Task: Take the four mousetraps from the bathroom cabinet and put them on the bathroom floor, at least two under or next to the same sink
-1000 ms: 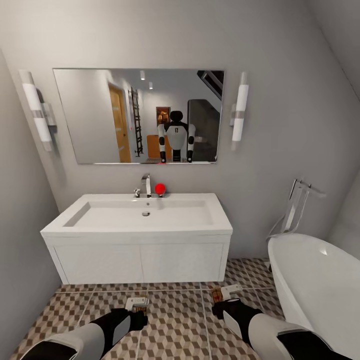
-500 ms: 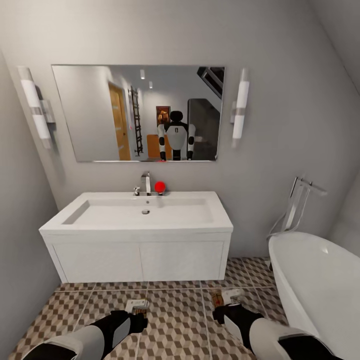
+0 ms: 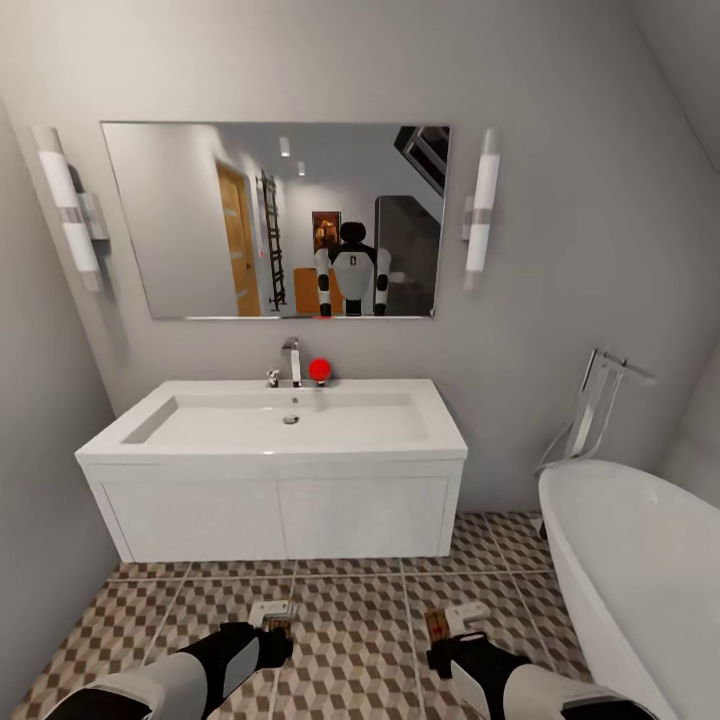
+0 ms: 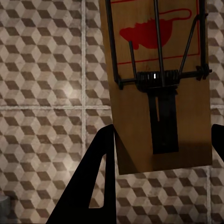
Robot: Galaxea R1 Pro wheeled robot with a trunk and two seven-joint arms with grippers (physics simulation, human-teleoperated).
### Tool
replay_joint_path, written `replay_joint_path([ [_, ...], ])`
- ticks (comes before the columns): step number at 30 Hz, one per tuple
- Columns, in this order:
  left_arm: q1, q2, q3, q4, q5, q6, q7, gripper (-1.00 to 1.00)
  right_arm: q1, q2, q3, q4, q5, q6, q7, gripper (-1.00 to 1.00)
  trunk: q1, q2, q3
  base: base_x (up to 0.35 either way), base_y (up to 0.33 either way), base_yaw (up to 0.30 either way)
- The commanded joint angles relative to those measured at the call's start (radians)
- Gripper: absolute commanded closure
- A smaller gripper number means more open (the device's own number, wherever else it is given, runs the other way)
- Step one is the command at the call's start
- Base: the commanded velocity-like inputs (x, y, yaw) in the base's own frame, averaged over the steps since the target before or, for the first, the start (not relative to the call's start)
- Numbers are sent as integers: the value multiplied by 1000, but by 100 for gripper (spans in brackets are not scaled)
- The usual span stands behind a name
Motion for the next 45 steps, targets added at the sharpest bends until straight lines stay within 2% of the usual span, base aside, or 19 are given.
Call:
replay_joint_path([
  [1,1,0,-8,0,8,4,6,100,-1,0,6,2,6,4,-4,100,4,-8,-4,0,0,0],
  [14,44,-1,-8,0,8,3,12,100,40,-1,6,2,7,1,-2,100,54,-99,-45,0,0,0],
  [17,47,0,-8,0,8,2,53,100,41,-2,6,2,8,1,-2,100,65,-120,-55,0,0,0],
  [20,48,0,-8,0,8,2,65,100,42,-2,6,2,8,1,-2,100,77,-141,-64,0,0,0],
  [45,51,3,-8,0,8,2,75,100,42,-2,5,2,8,-7,-2,100,173,-316,-142,0,0,0],
])
